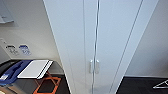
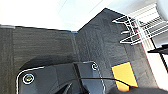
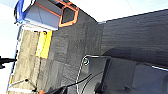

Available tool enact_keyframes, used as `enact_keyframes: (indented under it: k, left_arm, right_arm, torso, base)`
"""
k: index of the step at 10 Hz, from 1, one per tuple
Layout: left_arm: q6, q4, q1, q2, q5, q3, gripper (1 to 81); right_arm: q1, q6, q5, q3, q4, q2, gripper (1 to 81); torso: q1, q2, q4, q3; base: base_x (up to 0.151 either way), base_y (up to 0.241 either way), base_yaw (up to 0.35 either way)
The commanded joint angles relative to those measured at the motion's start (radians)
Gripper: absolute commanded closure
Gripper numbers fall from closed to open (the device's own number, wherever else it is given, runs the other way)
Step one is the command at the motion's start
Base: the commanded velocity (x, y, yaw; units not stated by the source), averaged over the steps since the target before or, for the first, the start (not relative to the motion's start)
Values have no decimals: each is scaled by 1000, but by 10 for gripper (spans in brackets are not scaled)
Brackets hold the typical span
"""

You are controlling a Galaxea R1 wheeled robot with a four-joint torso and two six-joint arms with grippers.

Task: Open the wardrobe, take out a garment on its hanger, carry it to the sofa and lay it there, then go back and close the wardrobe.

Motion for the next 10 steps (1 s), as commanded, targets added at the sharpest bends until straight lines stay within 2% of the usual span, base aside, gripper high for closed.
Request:
enact_keyframes:
  k: [1, 4, 6, 10]
  left_arm:
    - [6, 5, -119, -85, 75, 80, 10]
    - [17, 7, -191, -138, 75, 160, 10]
    - [18, 5, -254, -162, 74, 189, 10]
    - [17, 4, -386, -177, 72, 214, 10]
  right_arm:
    - [171, 13, -40, 161, 15, -126, 10]
    - [243, 16, -40, 224, 14, -157, 10]
    - [299, 44, -48, 237, 14, -168, 10]
    - [421, 44, -48, 268, 14, -179, 10]
  torso:
    - [0, 0, 0, 0]
    - [0, 1, 0, -1]
    - [0, 1, 0, -1]
    - [1, 1, 0, -2]
  base:
    - [0, 0, 0]
    - [0, 0, 0]
    - [0, 0, 0]
    - [0, 0, 0]
